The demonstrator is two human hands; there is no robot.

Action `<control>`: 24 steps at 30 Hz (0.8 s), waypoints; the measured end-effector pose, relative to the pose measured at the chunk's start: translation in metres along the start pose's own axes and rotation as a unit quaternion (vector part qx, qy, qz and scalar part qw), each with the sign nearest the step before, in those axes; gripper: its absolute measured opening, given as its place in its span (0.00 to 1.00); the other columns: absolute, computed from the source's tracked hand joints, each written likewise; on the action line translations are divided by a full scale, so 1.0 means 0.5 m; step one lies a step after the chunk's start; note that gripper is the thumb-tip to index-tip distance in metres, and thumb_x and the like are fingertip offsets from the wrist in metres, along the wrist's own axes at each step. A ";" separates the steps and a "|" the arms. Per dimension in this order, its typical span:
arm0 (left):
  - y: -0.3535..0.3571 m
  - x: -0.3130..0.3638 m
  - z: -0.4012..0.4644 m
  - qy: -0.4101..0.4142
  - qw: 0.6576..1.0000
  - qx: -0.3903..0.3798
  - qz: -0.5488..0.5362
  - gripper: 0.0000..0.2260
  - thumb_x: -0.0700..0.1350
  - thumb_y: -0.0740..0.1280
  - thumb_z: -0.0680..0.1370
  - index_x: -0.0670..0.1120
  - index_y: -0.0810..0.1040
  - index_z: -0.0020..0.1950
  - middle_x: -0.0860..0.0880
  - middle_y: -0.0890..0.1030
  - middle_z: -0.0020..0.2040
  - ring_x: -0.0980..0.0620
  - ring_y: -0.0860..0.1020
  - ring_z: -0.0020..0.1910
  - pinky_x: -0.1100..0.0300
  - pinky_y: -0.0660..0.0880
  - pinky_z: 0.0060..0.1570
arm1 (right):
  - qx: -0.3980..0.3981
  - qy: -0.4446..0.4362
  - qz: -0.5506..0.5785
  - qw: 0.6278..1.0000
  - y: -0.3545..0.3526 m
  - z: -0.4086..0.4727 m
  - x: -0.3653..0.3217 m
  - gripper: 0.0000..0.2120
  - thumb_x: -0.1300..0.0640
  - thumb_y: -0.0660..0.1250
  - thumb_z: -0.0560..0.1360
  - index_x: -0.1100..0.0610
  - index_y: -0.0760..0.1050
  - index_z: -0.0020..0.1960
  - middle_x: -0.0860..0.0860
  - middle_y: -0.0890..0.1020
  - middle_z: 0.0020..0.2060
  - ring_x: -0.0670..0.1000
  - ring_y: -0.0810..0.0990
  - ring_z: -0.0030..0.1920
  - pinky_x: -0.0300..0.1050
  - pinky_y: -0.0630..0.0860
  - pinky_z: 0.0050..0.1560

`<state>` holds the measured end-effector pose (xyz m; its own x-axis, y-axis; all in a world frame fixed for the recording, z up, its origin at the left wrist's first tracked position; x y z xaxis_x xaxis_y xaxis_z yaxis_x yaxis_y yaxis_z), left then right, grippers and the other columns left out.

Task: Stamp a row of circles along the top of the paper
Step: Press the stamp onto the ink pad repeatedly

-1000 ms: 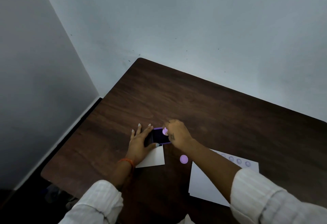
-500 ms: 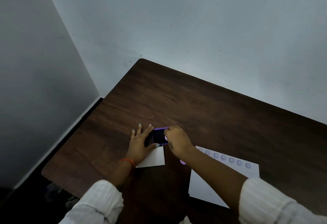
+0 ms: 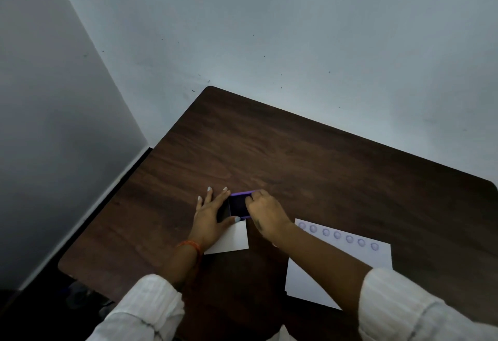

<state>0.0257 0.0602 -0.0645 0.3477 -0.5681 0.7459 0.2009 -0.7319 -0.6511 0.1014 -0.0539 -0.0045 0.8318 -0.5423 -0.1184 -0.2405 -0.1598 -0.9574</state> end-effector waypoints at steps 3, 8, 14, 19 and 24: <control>0.000 0.001 0.001 0.001 1.000 -0.005 0.000 0.31 0.51 0.69 0.73 0.51 0.60 0.73 0.51 0.60 0.76 0.49 0.45 0.77 0.49 0.37 0.74 | -0.012 -0.063 -0.014 0.998 -0.014 0.005 0.018 0.17 0.65 0.61 0.75 0.64 0.68 0.64 0.62 0.74 0.62 0.59 0.71 0.63 0.51 0.71 0.63; 0.002 -0.003 0.002 -0.001 1.000 0.001 -0.002 0.31 0.51 0.69 0.73 0.51 0.60 0.73 0.50 0.60 0.76 0.48 0.45 0.77 0.49 0.37 0.74 | 0.009 0.002 0.029 1.000 -0.009 0.001 0.007 0.17 0.65 0.63 0.74 0.63 0.69 0.63 0.62 0.74 0.61 0.59 0.72 0.62 0.51 0.73 0.62; 0.000 0.001 0.002 -0.007 1.000 -0.005 0.004 0.31 0.51 0.69 0.73 0.51 0.60 0.73 0.49 0.60 0.76 0.47 0.45 0.77 0.48 0.38 0.75 | 0.002 0.059 0.131 0.990 -0.031 0.011 0.027 0.11 0.64 0.60 0.75 0.66 0.76 0.54 0.64 0.80 0.51 0.60 0.78 0.52 0.50 0.76 0.54; -0.007 0.012 0.000 -0.006 0.999 -0.022 0.046 0.31 0.53 0.67 0.74 0.51 0.58 0.74 0.46 0.59 0.76 0.45 0.47 0.77 0.46 0.41 0.75 | 0.096 0.203 0.608 0.761 -0.044 -0.029 0.072 0.12 0.70 0.69 0.71 0.70 0.78 0.54 0.63 0.83 0.45 0.58 0.82 0.45 0.36 0.80 0.39; -0.012 0.012 0.000 -0.042 0.997 -0.044 0.044 0.34 0.57 0.65 0.74 0.54 0.51 0.75 0.40 0.56 0.77 0.43 0.45 0.77 0.46 0.43 0.75 | 0.052 0.209 0.875 0.433 -0.017 -0.123 0.073 0.12 0.69 0.61 0.76 0.66 0.75 0.58 0.58 0.82 0.48 0.51 0.81 0.48 0.38 0.82 0.45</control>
<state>0.0266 0.0612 -0.0561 0.4372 -0.6009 0.6691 0.0864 -0.7125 -0.6963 0.1030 -0.1230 0.0155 -0.7489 0.1369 -0.6484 -0.2770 0.8242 0.4940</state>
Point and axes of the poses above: each hand's wrist, its own z-axis towards the middle knuckle, its own y-axis out of the palm, x = y × z, the point moved 4 cm from there along z, towards the middle knuckle
